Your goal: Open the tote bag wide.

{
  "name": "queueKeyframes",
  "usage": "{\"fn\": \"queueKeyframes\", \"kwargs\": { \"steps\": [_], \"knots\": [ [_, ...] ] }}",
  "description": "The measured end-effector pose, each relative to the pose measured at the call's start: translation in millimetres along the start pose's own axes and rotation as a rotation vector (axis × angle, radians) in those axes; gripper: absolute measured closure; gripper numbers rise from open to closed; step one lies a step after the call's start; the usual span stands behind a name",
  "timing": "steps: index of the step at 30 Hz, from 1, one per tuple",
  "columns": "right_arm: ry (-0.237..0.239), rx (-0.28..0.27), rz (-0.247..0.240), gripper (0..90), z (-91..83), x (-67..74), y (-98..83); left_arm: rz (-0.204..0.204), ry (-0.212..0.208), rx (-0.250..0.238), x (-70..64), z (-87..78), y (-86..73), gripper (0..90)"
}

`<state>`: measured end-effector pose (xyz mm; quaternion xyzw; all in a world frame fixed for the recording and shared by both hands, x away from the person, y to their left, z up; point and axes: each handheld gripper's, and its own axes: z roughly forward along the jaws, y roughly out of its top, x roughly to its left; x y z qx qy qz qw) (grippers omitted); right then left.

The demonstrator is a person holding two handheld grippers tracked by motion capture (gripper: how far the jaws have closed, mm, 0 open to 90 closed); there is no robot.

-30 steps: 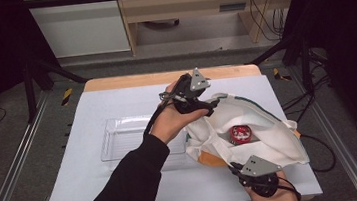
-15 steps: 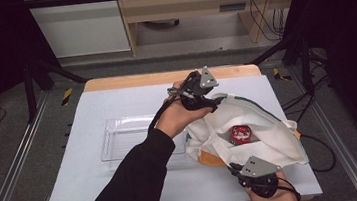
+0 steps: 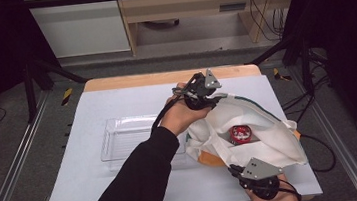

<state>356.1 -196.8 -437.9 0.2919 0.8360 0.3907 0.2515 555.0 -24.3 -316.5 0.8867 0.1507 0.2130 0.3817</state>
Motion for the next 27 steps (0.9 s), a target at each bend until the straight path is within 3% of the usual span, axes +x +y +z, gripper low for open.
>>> {"fn": "queueKeyframes", "kwargs": {
  "steps": [8,12,19,23,27],
  "knots": [
    [-0.018,0.0,0.004,85.6,1.2,-1.7,-0.4,-0.009,0.004,0.03,4.1,6.2,-3.2,86.5],
    [-0.022,-0.003,-0.001,83.4,1.5,-2.3,-0.6,-0.019,0.002,0.034,5.5,5.2,-3.8,88.5],
    [-0.072,-0.04,0.066,52.9,2.6,-4.2,3.2,-0.021,0.003,0.035,4.7,2.9,-2.5,88.9],
    [-0.12,-0.021,0.067,44.3,8.8,-3.7,7.7,-0.034,0.007,0.031,5.5,0.7,-1.7,89.0],
    [-0.156,0.028,0.027,41.0,20.5,2.0,15.5,-0.042,0.006,0.028,6.1,-1.8,-1.5,89.1]
  ]
}}
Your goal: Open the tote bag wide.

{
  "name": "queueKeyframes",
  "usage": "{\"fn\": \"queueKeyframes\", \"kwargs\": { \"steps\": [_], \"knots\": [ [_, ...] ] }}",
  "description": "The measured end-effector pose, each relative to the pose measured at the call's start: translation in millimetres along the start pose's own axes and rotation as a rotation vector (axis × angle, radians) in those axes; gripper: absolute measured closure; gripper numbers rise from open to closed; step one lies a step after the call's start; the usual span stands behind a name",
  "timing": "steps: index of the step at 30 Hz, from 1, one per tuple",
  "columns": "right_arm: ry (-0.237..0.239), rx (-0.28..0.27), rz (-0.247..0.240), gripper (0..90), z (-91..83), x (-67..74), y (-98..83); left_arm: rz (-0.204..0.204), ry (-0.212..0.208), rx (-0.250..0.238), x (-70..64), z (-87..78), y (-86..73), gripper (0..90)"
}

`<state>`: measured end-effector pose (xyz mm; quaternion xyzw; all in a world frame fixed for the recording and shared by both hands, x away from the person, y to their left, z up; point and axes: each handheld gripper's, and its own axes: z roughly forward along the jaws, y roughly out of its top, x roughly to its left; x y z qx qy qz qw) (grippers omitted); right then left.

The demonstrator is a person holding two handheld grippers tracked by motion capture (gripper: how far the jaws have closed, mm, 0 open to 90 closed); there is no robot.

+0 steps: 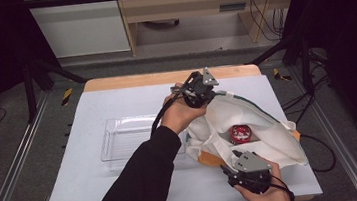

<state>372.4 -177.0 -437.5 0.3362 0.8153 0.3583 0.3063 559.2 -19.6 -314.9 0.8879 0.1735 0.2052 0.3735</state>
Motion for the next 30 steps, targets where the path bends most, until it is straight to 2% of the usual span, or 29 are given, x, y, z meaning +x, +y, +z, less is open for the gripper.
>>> {"fn": "queueKeyframes", "kwargs": {
  "steps": [2,4,7,9,12,14,18,20,23,25,28,30],
  "knots": [
    [-0.025,0.042,0.0,46.1,6.9,0.7,2.6,-0.003,0.003,-0.005,0.8,-1.8,-0.1,89.0],
    [-0.03,0.069,0.011,58.2,10.6,-1.0,3.2,-0.003,0.004,-0.01,1.6,-3.8,-0.3,89.1],
    [-0.009,0.048,0.037,79.8,8.6,-5.3,3.1,-0.015,0.007,-0.021,2.3,-4.9,-0.9,89.2],
    [-0.008,0.047,0.055,86.6,7.5,-7.1,2.6,-0.014,0.005,-0.016,3.3,-5.3,-1.1,89.2],
    [0.007,0.039,0.088,89.0,7.1,-13.0,0.9,-0.011,0.01,-0.021,2.8,-5.9,-0.7,89.2],
    [0.006,0.014,0.095,89.3,3.4,-15.0,1.3,-0.013,0.019,-0.031,3.0,-6.5,-0.2,89.2],
    [0.027,-0.058,0.077,89.4,-6.7,-12.0,5.9,-0.027,0.052,-0.061,6.2,-8.1,-0.1,89.2],
    [0.041,-0.066,0.053,89.4,-7.9,-9.0,7.0,-0.028,0.069,-0.061,8.8,-8.2,-1.6,89.2],
    [0.09,-0.033,0.007,89.4,-5.3,-2.0,6.3,-0.042,0.077,-0.068,12.7,-5.5,-5.9,89.2],
    [0.129,0.008,-0.027,89.4,-1.0,3.2,3.5,-0.046,0.078,-0.053,14.1,-1.2,-8.9,89.3],
    [0.152,0.048,-0.072,89.4,5.8,8.4,0.2,-0.056,0.074,-0.049,15.4,5.1,-14.4,89.3],
    [0.164,0.052,-0.065,89.5,6.9,7.2,0.2,-0.064,0.072,-0.048,16.7,7.9,-16.7,89.3]
  ]
}}
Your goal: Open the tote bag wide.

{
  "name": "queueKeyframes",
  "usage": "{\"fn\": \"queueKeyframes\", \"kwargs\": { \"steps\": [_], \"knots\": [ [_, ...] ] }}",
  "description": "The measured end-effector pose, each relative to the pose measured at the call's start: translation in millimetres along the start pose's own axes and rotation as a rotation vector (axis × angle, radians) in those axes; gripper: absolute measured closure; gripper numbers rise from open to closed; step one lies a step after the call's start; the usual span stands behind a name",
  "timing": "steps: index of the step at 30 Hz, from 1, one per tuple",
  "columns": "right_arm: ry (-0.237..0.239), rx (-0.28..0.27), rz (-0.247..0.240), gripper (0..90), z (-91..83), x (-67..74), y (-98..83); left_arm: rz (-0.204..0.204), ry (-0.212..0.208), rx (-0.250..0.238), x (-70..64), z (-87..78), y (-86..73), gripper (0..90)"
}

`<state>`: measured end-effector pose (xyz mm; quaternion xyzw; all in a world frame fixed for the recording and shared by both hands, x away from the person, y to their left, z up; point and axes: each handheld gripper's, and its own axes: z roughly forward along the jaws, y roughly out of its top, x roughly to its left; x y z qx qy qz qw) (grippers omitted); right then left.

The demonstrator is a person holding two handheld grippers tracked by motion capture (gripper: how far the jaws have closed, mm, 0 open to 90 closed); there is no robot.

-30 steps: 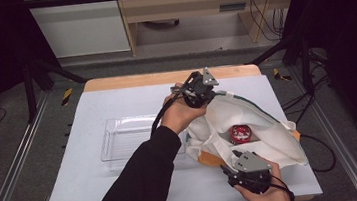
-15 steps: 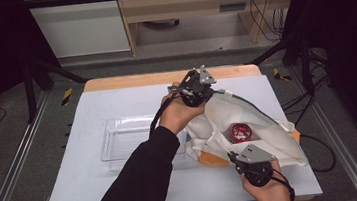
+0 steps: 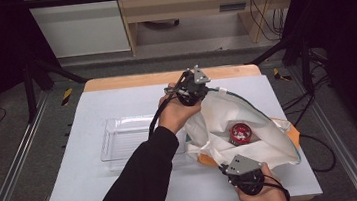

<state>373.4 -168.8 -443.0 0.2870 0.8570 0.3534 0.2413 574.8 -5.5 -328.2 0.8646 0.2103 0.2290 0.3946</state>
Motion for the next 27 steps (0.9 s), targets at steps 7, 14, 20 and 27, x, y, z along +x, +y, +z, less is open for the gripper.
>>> {"fn": "queueKeyframes", "kwargs": {
  "steps": [7,14,20,27],
  "knots": [
    [0.023,-0.002,0.029,89.4,1.2,-3.2,-3.9,-0.018,0.0,0.004,2.4,6.9,-4.4,89.3],
    [0.024,0.008,0.019,89.4,3.3,-1.1,-3.9,-0.021,0.002,0.011,2.3,10.5,-5.5,89.3],
    [0.033,-0.008,0.013,89.5,1.4,-0.5,-2.6,-0.02,0.006,0.009,2.9,9.6,-4.5,89.3],
    [0.06,-0.005,-0.016,89.5,2.7,5.7,-1.3,-0.026,0.002,0.022,1.8,17.0,-7.2,89.3]
  ]
}}
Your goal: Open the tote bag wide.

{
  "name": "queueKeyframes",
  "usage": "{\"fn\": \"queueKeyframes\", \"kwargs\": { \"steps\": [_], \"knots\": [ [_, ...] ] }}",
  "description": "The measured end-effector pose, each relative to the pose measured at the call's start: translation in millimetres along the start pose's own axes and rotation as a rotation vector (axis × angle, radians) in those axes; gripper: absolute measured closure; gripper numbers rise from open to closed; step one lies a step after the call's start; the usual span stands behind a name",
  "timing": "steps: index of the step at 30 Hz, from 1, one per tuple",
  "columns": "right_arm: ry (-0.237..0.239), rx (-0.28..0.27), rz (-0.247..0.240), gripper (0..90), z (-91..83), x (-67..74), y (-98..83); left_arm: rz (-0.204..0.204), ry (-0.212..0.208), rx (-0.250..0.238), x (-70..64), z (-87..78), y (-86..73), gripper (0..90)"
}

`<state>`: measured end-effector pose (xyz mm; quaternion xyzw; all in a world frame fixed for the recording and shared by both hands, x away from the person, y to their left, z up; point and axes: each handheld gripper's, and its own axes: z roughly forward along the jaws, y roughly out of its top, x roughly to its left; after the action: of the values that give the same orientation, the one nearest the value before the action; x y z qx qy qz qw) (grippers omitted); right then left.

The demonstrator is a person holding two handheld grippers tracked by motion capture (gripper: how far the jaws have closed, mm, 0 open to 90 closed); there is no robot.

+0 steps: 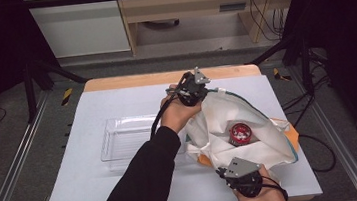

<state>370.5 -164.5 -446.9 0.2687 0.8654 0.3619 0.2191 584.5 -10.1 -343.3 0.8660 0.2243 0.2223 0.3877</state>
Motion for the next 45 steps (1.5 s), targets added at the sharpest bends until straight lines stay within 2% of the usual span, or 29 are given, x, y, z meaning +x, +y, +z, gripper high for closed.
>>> {"fn": "queueKeyframes", "kwargs": {
  "steps": [5,12,21,27,33,45],
  "knots": [
    [0.004,0.013,0.006,89.5,3.2,-0.2,-1.6,-0.003,-0.001,0.017,-0.4,4.9,-2.4,89.2],
    [0.009,0.021,0.015,89.4,4.6,-1.4,-2.4,-0.03,-0.008,0.012,2.2,8.4,-7.4,89.2],
    [0.009,0.038,0.006,89.4,6.5,0.2,-2.5,-0.023,-0.003,0.019,-0.2,11.2,-9.5,89.2],
    [0.013,0.065,-0.014,89.4,10.1,2.4,-3.1,-0.028,-0.004,0.033,-0.1,16.4,-17.8,89.2],
    [0.014,0.066,-0.015,89.4,9.4,2.7,-3.7,-0.027,-0.007,0.049,-1.2,21.8,-22.8,89.1],
    [0.016,0.06,-0.004,89.2,10.3,1.8,-4.8,-0.033,-0.001,0.042,-2.6,23.9,-27.2,89.0]
  ]
}}
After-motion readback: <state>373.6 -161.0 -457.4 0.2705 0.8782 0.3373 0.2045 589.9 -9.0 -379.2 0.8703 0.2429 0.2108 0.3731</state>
